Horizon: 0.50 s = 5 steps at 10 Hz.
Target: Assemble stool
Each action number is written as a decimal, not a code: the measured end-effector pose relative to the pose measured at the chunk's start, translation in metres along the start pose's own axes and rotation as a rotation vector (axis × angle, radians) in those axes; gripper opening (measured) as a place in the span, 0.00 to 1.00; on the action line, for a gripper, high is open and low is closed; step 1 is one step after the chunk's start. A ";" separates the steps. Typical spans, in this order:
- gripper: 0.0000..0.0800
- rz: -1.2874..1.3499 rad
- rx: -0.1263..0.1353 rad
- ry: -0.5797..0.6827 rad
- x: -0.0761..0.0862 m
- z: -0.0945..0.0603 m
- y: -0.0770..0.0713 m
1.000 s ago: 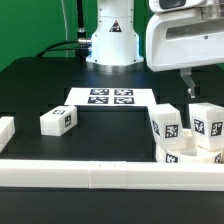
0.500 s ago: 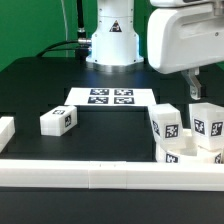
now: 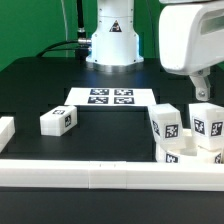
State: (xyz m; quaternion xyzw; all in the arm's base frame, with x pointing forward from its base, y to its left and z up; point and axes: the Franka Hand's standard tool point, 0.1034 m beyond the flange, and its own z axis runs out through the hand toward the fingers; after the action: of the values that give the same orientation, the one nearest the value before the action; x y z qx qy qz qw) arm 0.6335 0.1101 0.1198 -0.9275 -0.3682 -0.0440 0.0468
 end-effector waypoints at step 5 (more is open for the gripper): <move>0.81 -0.542 -0.036 -0.041 -0.003 0.006 0.004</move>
Offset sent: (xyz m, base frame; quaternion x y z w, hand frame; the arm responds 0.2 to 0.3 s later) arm 0.0036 0.0048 -0.0037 -0.0126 -0.0131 -0.2146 0.9765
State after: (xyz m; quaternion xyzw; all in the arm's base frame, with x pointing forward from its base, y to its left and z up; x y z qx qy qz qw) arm 0.6344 0.1058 0.1136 -0.7964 -0.6032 -0.0427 0.0094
